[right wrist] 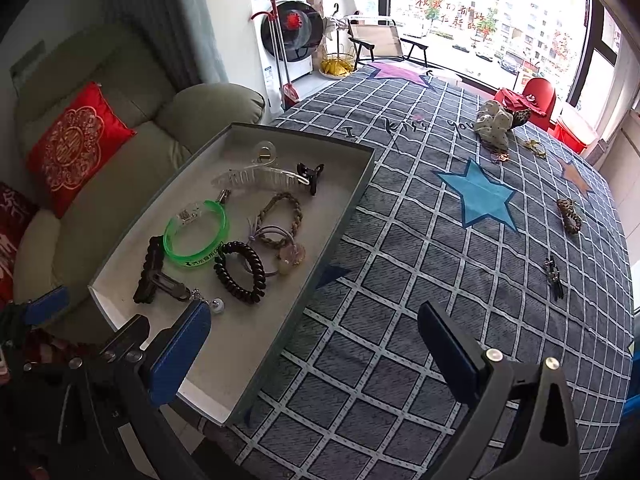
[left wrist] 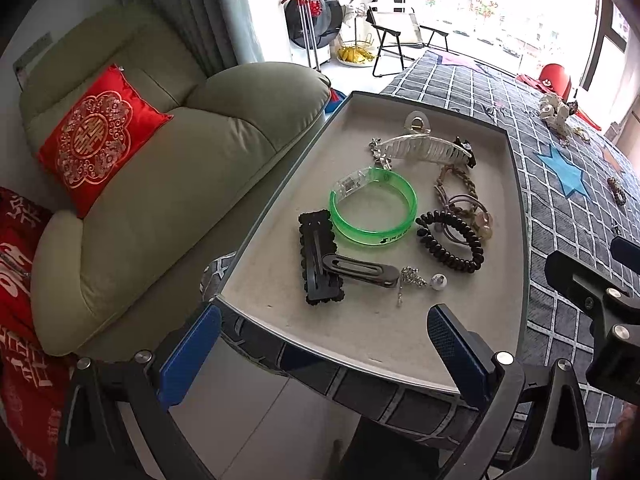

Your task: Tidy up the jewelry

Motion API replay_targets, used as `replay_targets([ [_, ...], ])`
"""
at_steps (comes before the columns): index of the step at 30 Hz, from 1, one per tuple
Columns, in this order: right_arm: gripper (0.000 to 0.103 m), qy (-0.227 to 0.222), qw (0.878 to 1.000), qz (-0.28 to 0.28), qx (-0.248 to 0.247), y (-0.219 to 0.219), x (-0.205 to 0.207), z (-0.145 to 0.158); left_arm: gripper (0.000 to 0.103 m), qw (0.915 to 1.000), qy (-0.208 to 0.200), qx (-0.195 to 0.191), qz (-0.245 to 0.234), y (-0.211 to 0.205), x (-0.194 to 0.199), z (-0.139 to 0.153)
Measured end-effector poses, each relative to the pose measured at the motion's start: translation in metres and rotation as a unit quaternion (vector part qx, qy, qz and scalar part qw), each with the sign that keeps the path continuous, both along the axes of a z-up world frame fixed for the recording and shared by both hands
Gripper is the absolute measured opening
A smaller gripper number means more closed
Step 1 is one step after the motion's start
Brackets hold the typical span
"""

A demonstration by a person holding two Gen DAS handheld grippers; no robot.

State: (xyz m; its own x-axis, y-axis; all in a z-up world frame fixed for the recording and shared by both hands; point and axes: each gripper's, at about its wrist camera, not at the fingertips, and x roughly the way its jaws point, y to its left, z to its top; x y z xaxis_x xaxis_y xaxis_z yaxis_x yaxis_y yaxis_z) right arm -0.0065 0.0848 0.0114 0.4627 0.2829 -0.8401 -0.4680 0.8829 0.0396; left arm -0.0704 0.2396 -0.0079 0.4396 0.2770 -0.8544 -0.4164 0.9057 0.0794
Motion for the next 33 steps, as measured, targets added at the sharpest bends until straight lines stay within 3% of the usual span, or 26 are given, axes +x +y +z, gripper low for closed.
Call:
replay_targets([
  [33,0.103,0.002,1.000,-0.002,0.000,0.0021,-0.0009,-0.0035,0.103,1.0000,0.004,-0.001,-0.001,0.0000,0.0010,-0.0030],
])
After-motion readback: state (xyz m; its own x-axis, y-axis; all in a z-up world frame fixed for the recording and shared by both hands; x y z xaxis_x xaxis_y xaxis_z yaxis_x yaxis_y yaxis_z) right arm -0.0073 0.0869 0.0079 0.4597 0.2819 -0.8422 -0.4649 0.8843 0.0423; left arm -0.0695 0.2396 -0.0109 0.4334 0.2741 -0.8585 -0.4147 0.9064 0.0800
